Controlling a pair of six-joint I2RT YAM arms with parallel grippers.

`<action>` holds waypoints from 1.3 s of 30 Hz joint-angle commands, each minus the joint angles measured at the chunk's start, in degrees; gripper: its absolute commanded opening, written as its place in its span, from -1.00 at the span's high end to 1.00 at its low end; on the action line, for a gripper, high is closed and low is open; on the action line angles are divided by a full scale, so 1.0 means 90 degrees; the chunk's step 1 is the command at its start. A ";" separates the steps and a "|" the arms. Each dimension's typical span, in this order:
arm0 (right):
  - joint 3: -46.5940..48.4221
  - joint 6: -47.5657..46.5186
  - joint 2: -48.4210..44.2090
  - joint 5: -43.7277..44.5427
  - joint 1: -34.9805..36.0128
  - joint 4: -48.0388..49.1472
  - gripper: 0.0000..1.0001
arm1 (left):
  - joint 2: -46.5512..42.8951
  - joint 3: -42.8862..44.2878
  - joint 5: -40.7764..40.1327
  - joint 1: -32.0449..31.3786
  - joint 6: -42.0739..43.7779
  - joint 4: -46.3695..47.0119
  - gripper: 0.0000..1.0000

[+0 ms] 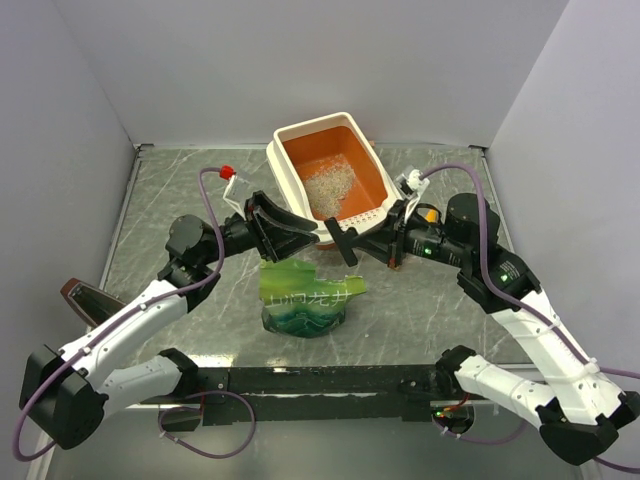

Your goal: Fill the litter box with clean litter

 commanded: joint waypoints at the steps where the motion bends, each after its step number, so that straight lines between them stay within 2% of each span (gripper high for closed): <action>1: 0.0162 0.0084 -0.0074 -0.0081 0.0172 0.0572 1.00 | 0.0019 0.0073 0.0184 0.0028 -0.0051 0.0419 -0.05; 23: 0.0123 0.0230 0.0327 0.0027 0.0768 0.1079 1.00 | -0.0001 0.0054 0.0320 0.0028 0.0145 0.0429 0.08; 31: -0.0013 0.0269 0.0258 -0.0129 0.0787 0.1099 1.00 | 0.0039 0.0015 0.0584 0.0018 0.0174 0.0555 0.89; 32: -0.0004 0.0240 0.0258 -0.0168 0.0797 0.1051 0.95 | 0.0029 0.0005 0.0593 0.0037 0.0184 0.0565 0.95; 33: 0.0015 0.0172 0.0258 -0.0246 0.0787 0.0973 0.78 | 0.0000 -0.0005 0.0613 0.0028 0.0184 0.0565 0.98; 34: 0.0035 0.0104 0.0249 -0.0256 0.0787 0.0856 0.51 | -0.0020 0.0005 0.0642 0.0028 0.0232 0.0527 0.98; 39: 0.0103 -0.0287 0.0044 0.0104 0.0777 0.0406 -0.18 | -0.0176 0.0073 0.0779 0.0028 0.0418 0.0156 0.98</action>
